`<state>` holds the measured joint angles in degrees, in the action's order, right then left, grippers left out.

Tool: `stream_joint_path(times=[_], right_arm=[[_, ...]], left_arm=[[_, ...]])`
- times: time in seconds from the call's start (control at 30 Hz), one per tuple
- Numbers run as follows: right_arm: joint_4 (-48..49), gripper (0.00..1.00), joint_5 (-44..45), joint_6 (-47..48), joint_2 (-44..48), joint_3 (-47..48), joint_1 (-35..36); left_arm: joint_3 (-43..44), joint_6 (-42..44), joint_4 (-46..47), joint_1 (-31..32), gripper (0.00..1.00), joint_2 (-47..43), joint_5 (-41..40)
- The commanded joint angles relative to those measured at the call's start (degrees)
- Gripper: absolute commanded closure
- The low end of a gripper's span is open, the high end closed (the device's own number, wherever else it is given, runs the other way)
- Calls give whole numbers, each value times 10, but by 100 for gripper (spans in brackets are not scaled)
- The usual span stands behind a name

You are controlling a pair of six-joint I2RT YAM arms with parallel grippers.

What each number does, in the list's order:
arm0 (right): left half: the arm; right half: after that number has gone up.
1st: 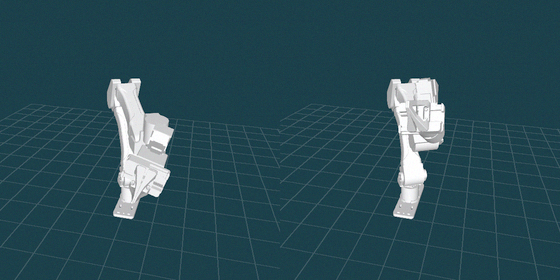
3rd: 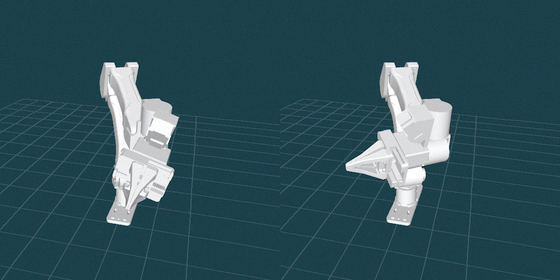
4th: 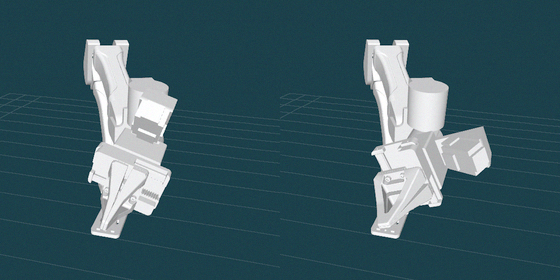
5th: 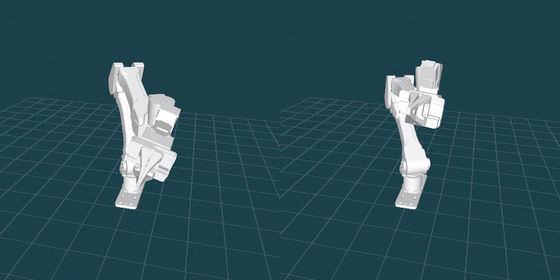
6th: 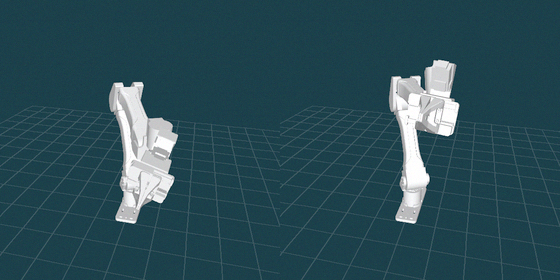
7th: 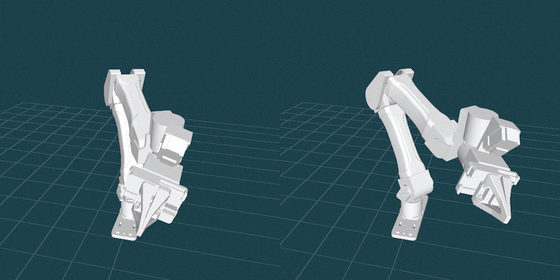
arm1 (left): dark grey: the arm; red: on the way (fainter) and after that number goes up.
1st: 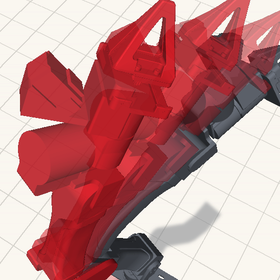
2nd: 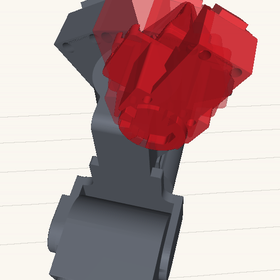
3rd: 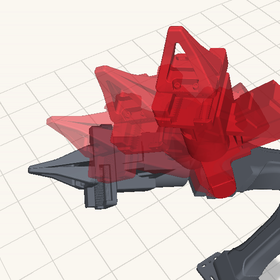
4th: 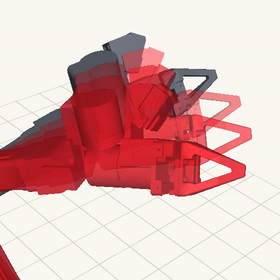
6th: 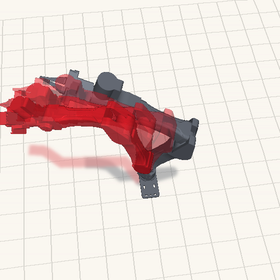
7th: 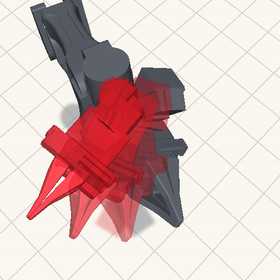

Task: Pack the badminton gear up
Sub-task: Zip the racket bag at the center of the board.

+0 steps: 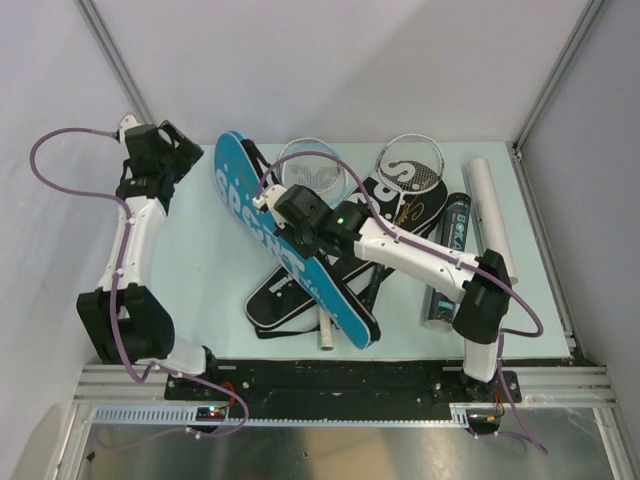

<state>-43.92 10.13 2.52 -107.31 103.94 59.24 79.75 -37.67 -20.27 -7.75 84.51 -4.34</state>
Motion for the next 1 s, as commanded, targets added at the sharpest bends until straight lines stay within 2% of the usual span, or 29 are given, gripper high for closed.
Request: stream_joint_path(times=[0.0, 0.2, 0.37, 0.47, 0.67, 0.97], right_arm=[[33, 100, 49, 45, 52, 32, 0], [51, 100, 102, 87, 67, -10, 13], [105, 100, 183, 148, 92, -98, 65], [123, 100, 219, 152, 96, -131, 89], [139, 100, 221, 134, 107, -162, 109], [136, 100, 207, 109, 110, -176, 117]], left_arm=[[24, -12, 12, -5, 12, 8, -6], [23, -27, 11, -5, 13, 13, -1], [15, -42, 1, -6, 15, 12, -1], [-1, -62, -15, -10, 16, 9, 1], [-34, -80, -25, -21, 17, -10, -3], [-52, -96, -30, -50, 27, -12, 45]])
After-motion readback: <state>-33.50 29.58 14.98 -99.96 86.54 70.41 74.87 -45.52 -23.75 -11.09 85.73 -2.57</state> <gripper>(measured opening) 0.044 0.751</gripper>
